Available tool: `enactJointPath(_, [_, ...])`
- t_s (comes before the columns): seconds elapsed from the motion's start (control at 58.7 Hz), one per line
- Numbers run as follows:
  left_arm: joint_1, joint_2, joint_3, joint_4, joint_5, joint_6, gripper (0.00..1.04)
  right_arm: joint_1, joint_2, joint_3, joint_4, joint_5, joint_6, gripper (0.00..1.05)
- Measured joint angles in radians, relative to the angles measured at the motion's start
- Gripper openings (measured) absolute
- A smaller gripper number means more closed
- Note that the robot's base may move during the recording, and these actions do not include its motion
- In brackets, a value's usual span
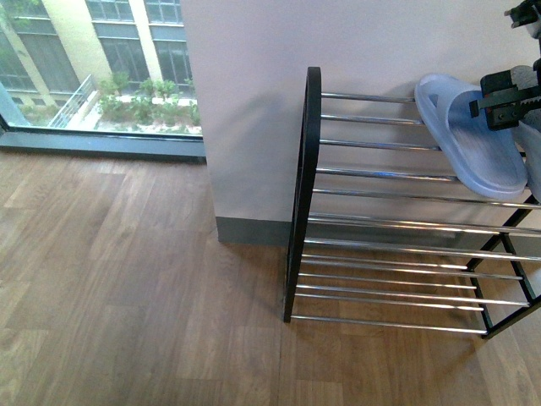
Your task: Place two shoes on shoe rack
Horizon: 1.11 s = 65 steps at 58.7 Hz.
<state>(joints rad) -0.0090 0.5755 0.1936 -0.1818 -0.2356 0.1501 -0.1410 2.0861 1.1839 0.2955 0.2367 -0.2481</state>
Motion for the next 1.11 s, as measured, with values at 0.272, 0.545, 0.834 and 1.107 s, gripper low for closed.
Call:
enactJointPath(0.272, [0.0,0.0,0.0,0.0,0.0,0.0,0.02,0.008,-0.225,-0.212,0.07,-0.154,0.11,0.95])
enactJointPath(0.545, [0.0,0.0,0.0,0.0,0.0,0.0,0.02,-0.003,-0.556,-0.493,0.226,-0.312,0.256,0.95])
enactJointPath(0.834, [0.0,0.0,0.0,0.0,0.0,0.0,0.02,-0.09,-0.903,-0.779,0.293,-0.407,0.398,0.95])
enactJointPath(1.107, [0.0,0.0,0.0,0.0,0.0,0.0,0.02,-0.195,-1.152,-0.975,0.347,-0.456,0.573,0.95])
